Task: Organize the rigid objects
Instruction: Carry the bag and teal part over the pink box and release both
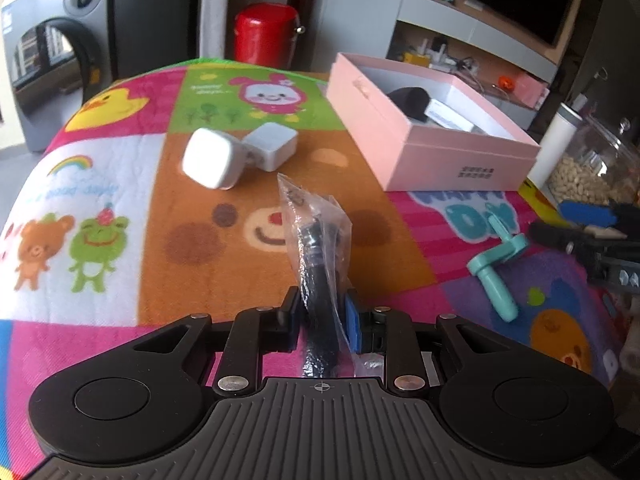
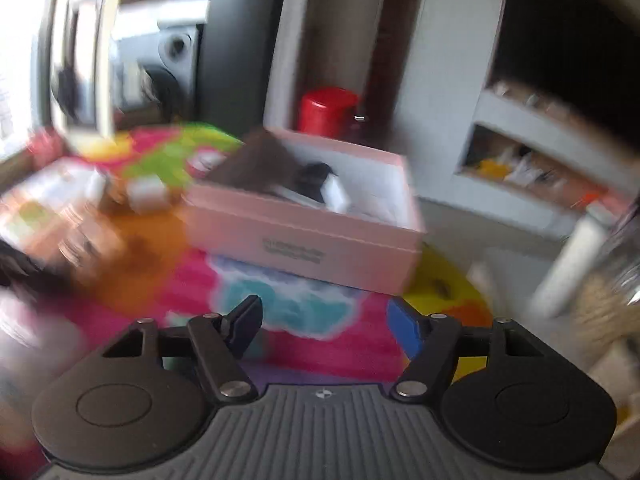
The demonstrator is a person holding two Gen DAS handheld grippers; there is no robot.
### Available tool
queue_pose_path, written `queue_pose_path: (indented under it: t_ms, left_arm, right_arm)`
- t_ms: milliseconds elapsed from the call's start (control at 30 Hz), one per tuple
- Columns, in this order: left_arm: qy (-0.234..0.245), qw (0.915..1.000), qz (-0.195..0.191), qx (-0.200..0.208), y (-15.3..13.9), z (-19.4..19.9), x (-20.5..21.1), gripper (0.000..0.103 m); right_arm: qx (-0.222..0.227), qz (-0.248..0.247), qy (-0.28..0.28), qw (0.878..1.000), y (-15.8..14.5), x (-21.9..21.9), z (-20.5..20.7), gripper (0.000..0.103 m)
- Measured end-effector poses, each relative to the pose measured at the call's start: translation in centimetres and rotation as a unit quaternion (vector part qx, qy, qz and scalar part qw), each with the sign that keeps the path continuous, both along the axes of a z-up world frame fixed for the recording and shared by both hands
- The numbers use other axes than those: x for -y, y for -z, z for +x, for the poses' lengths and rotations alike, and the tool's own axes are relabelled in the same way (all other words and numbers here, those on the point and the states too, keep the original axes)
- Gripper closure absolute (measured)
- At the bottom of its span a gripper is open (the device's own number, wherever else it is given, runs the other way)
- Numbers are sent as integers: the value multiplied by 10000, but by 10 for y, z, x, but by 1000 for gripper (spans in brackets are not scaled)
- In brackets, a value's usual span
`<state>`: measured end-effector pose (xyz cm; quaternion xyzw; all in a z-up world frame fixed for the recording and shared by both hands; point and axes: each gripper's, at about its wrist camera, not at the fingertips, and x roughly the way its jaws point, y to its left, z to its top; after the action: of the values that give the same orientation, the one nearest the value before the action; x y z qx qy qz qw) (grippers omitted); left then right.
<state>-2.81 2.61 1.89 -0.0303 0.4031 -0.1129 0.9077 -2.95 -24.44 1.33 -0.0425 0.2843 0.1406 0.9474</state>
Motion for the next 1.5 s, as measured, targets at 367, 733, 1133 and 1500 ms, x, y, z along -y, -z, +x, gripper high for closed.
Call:
queue_pose_path:
  t_ms: [367, 733, 1133, 1500]
  left_arm:
    - [204, 9994, 17, 265, 1, -1, 6, 80]
    - [766, 9893, -614, 1075, -86, 41, 23, 80]
    - [683, 9872, -1270, 678, -96, 148, 17, 78]
    - [-827, 9913, -983, 300, -23, 122, -92, 76]
  right_arm:
    - [-700, 115, -398, 9967, 27, -28, 13, 33]
    - [195, 689, -277, 9970, -53, 16, 26, 34]
    - [145, 941, 209, 9952, -62, 31, 89, 29]
    - [-146, 615, -482, 9968, -9, -6, 53, 29]
